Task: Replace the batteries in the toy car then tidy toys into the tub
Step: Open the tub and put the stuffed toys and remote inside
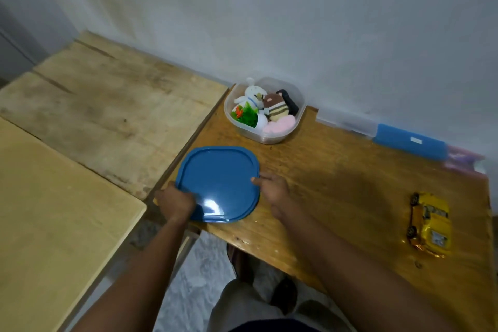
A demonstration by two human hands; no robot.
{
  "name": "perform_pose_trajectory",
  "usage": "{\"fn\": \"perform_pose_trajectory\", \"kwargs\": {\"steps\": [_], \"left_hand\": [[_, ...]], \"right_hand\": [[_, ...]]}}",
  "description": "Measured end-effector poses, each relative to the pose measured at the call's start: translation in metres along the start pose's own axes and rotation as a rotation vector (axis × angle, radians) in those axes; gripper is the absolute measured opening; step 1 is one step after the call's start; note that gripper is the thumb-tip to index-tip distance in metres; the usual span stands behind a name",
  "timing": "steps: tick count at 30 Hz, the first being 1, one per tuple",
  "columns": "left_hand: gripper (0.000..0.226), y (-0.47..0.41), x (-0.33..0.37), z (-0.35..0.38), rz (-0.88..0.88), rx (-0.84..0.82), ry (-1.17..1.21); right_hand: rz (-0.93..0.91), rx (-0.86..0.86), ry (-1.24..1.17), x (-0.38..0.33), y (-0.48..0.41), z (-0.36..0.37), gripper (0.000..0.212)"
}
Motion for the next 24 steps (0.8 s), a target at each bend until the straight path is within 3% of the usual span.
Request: {"fn": "perform_pose_trajectory", "kwargs": {"steps": [6,13,20,24], "left_hand": [[0.043,0.012,-0.006,0.003,0.003,0.103,0.269],[0.029,0.002,0.061,0.008,0.227,0.145,0.316],[0.032,-0.030,0.167,0.019,0.393,0.043,0.363],[0.030,-0.055,0.206,0.031,0.459,-0.043,0.355]], "right_hand": [[-0.103,0.006,-0.018,-0.012,0.005,-0.017,0.024],[-0.262,0.086,-0.026,-0.064,-0.003,-0.043,0.024],[-0.296,0.282,-0.156,-0.117,-0.037,-0.065,0.029],[-0.224,0.407,-0.172,-0.132,-0.060,-0.074,0.027]]}}
Point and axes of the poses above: each hand's wrist, its own y-axis away from the middle knuckle, its own z-axis out of the palm, x = y × z, the point moved 4 cm from there along -y, towards the middle knuckle, and after that the axes turned 7 degrees about y, right-handed, at the moved point
